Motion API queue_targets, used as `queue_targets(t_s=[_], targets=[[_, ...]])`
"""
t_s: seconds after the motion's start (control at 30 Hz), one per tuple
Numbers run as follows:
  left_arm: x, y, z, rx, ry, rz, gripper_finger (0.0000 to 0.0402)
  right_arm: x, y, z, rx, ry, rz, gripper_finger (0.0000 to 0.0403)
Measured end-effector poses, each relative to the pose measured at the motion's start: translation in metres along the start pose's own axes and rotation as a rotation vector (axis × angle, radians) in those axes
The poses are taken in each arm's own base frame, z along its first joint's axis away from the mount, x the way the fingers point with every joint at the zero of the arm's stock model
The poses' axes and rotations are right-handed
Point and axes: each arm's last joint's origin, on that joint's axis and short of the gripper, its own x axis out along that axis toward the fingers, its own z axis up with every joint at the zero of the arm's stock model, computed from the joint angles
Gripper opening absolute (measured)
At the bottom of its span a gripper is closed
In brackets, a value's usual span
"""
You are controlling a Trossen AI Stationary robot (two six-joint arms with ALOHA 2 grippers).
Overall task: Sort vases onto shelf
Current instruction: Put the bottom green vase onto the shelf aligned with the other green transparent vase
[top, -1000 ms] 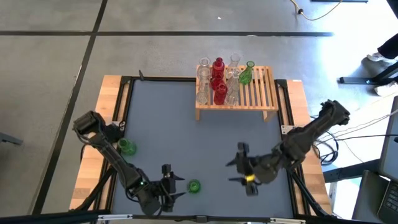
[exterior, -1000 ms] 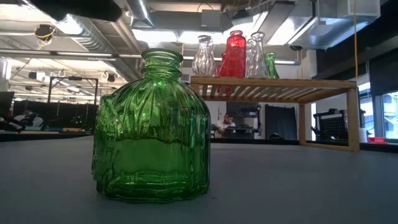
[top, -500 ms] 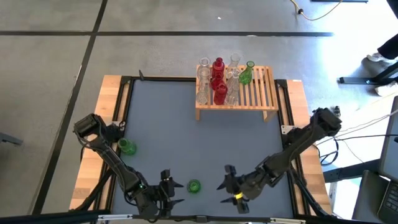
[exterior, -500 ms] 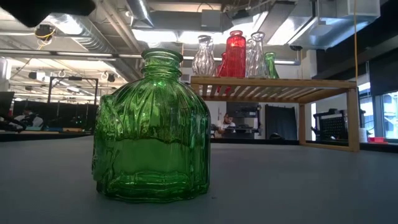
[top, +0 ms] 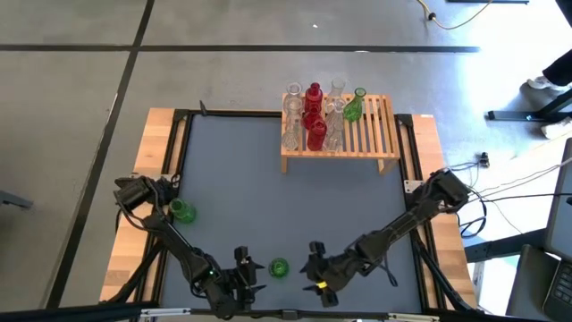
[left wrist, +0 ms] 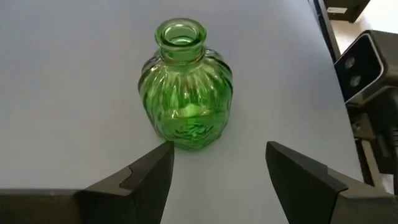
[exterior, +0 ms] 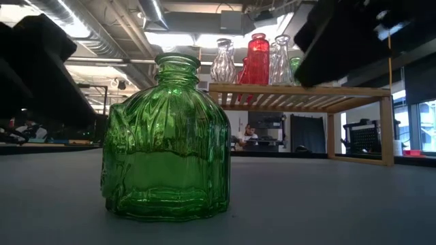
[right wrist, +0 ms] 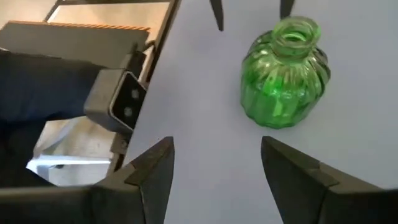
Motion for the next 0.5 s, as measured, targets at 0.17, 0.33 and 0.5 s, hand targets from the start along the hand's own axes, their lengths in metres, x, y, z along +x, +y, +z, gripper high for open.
queue_targets(t_s=[0.17, 0.33, 0.5], targets=[[-0.0002, 0.0016, -0.0016, -0.018, 0.017, 0.011, 0.0248, 0.0068, -0.0102, 0.0029, 0.174, -0.007, -0.002, 0.0225], [0.002, 0.0039, -0.0007, -0.025, 0.03, 0.013, 0.0248, 0.0096, -0.0112, 0.0046, 0.157, -0.037, -0.003, 0.0229], [0.0016, 0.0065, -0.0051, -0.008, 0.09, 0.015, 0.0248, 0.0092, -0.0109, 0.0051, 0.174, -0.058, -0.032, 0.0282]])
